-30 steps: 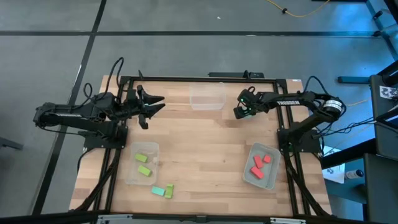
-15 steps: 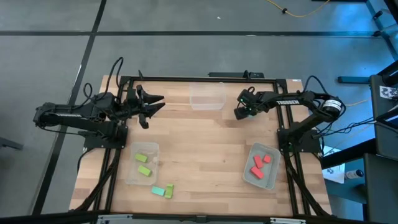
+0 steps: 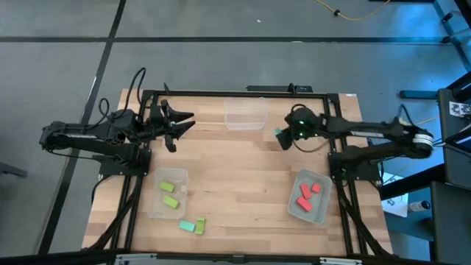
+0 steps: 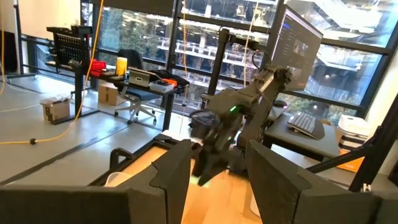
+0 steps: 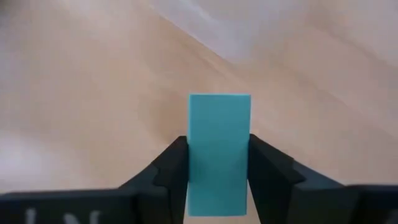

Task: Sort & place blocks by color
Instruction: Put the top right blue block into the top transparent bin

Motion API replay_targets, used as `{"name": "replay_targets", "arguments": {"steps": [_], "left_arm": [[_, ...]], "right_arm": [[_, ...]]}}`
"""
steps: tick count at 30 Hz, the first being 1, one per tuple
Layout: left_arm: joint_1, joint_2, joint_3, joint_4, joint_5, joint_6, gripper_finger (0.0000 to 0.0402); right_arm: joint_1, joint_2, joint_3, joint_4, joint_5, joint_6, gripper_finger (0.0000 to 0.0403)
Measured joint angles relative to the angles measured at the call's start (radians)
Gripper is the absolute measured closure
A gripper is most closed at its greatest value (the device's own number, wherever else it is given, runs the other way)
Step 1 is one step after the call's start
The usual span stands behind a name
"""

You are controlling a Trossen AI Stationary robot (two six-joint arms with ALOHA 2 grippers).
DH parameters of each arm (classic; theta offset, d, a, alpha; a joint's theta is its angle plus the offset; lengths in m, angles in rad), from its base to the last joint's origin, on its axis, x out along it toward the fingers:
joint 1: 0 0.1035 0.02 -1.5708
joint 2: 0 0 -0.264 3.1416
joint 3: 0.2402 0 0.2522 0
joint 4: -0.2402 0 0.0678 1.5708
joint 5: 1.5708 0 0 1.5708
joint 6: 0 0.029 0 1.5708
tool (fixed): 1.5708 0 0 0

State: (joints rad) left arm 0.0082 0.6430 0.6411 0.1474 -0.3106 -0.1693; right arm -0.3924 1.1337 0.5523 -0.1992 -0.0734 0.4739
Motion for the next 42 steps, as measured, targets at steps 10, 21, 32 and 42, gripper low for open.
{"name": "replay_targets", "arguments": {"steps": [10, 21, 32, 42], "left_arm": [[0.0, 0.02, 0.0, -0.003, 0.001, -0.004, 0.0254], [-0.001, 0.065, -0.001, -0.003, 0.056, -0.016, 0.0254], [0.0, 0.065, -0.001, 0.023, 0.07, -0.09, 0.0254], [0.0, 0.065, -0.001, 0.023, 0.099, -0.093, 0.0254]], "right_arm": [[0.227, -0.126, -0.046, 0.498, -0.054, 0.092, 0.0273], [0.305, -0.11, 0.049, 0.532, 0.001, -0.008, 0.0273], [0.305, -0.11, 0.049, 0.651, -0.007, -0.034, 0.0273], [0.311, -0.11, 0.049, 0.645, -0.006, -0.09, 0.0273]]}}
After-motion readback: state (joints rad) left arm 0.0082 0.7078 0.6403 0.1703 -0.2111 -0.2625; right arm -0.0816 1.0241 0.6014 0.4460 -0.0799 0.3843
